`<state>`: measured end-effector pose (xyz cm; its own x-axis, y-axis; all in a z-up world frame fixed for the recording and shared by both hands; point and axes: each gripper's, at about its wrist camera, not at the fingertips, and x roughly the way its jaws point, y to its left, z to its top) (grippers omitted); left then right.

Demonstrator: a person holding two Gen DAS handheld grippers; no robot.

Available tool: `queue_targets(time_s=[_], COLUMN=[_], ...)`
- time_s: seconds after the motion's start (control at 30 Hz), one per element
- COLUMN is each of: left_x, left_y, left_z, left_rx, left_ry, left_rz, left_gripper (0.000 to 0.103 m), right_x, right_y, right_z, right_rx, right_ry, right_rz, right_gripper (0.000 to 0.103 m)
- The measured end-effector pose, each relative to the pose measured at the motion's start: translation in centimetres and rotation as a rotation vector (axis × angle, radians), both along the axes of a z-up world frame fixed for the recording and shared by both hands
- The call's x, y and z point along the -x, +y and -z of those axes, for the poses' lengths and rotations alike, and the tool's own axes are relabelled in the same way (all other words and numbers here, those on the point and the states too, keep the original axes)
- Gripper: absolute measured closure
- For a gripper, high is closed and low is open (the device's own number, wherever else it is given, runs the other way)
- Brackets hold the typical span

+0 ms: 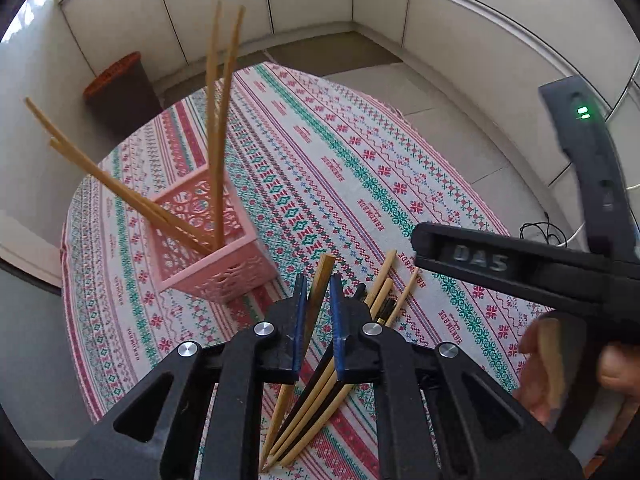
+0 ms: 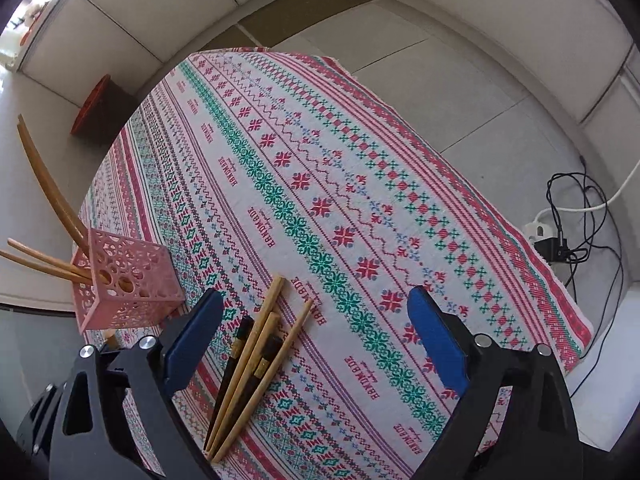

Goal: Organize utensils
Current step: 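Lift both chopsticks upright toward the pink holder with both grippers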

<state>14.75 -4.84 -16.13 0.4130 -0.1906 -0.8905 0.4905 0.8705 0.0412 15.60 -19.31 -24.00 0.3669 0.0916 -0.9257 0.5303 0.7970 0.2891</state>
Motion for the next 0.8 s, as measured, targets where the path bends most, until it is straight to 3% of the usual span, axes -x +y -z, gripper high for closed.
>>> queue_targets(time_s=[0.2,0.4,0.5,0.57,0.7,0.8], left_x=[2.5,4.3,4.5,4.5,4.9,5.3], left_y=[3.7,5.9,7.0,7.7,8.6,9.5], left_z=[-2.7,-4.3,-4.6,-4.9,-6.1,-6.8], left_rx=[0.044,0.057,0.063,0.071,0.099,0.13], left_ry=[-0.062,-0.105,-0.113,-0.116,-0.124,-0.12], left_rz=[-0.028,-0.051,-0.07,-0.085,-0.091,-0.086], left_gripper=[0.093,0.094,0.094,0.094,0.094,0.094], right_x=[-2.3,-4.4,-4.6,-4.5,-3.4,-1.9], right_y=[2.6,5.1,5.8,5.8,4.5,4.0], right_z=[1.7,4.6,4.4,4.3,3.3,0.2], right_rx=[0.07,0.11,0.17,0.154,0.055,0.049], right_ry=[0.084,0.189,0.159,0.127,0.062,-0.022], right_rz=[-0.04,-0.09,-0.087,-0.077,-0.038,-0.05], right_gripper=[0.04,0.054,0.075,0.086,0.092,0.094])
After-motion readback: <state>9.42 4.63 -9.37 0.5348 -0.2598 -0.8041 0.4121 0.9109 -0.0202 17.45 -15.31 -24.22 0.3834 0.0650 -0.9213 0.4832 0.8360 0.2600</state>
